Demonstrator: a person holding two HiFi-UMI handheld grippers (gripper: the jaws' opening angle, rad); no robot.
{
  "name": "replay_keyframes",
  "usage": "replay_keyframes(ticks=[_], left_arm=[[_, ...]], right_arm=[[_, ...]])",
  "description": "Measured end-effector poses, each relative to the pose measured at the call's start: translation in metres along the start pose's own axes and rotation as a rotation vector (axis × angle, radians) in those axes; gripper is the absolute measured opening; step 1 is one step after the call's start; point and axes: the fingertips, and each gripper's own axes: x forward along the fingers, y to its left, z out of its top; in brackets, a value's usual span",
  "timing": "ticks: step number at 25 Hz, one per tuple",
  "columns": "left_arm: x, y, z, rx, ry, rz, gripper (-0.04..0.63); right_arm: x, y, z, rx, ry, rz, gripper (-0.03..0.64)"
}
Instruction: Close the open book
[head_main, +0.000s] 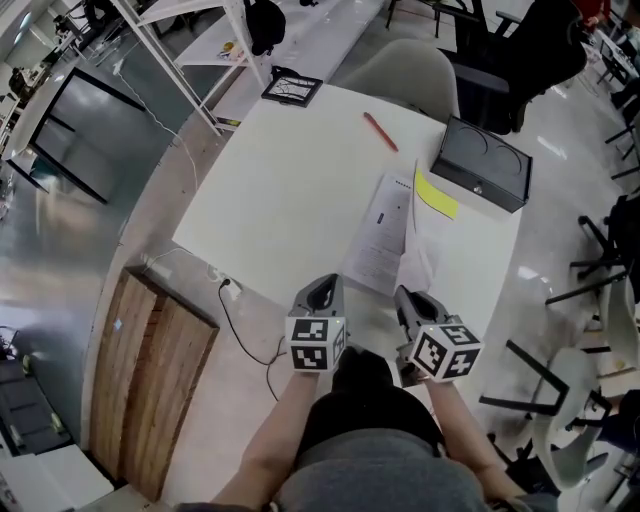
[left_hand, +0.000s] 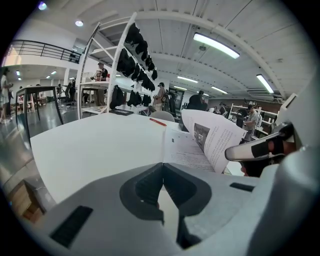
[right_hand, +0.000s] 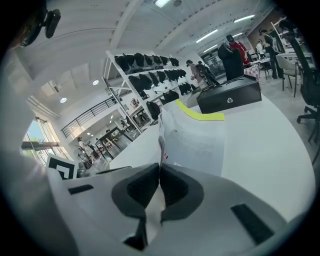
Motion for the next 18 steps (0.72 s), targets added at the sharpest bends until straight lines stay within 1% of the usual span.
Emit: replay_keyframes(ticks=[5, 9, 18], left_arm=[[0.002, 0.001, 0.000, -0.004, -0.002, 0.003, 0.006], [0.003, 0.003, -0.002, -0.005, 0.012, 0.009, 0.006], [0.004, 0.004, -0.001, -0.018, 0.009, 0.010, 0.006]], right_arm=[[0.015, 0.003, -0.008, -0.031, 0.060, 0.004, 0.011], [0.024, 0.005, -0.013, -0.048, 0.097, 0.002, 0.011], [0.037, 0.006, -0.021, -0.084, 0.176, -0.010, 0.012]])
